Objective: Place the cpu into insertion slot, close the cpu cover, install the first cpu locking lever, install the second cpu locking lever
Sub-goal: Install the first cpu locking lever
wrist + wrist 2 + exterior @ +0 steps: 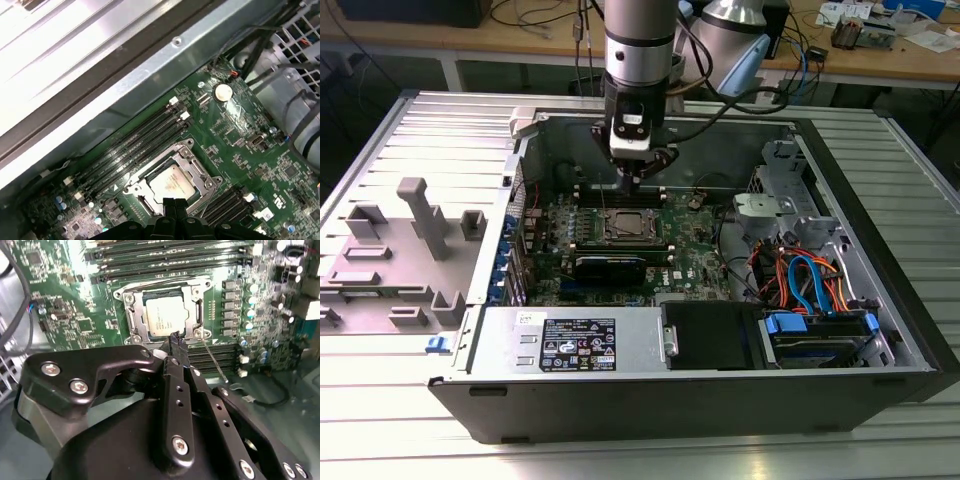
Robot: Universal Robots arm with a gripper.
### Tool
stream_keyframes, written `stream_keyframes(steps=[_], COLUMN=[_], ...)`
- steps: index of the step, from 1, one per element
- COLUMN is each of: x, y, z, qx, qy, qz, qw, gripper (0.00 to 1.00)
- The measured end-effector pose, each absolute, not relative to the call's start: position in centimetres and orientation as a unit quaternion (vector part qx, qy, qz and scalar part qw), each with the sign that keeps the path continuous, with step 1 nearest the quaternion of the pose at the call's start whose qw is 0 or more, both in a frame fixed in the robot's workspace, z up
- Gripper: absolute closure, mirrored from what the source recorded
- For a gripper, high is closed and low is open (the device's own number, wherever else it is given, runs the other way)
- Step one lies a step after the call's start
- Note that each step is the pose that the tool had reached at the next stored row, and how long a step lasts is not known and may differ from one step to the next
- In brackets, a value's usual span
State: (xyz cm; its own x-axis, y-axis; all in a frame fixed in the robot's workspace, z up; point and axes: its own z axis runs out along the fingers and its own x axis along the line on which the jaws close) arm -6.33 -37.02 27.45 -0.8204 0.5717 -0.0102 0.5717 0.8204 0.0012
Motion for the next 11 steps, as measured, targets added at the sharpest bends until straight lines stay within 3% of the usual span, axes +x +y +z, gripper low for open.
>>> stream_keyframes(steps=[11], x=[-6.37], y=[-37.02], z=[27.45], qx=[0.193], qy=[0.981], qz=[0.0], qw=[0.005], gripper=[0.89])
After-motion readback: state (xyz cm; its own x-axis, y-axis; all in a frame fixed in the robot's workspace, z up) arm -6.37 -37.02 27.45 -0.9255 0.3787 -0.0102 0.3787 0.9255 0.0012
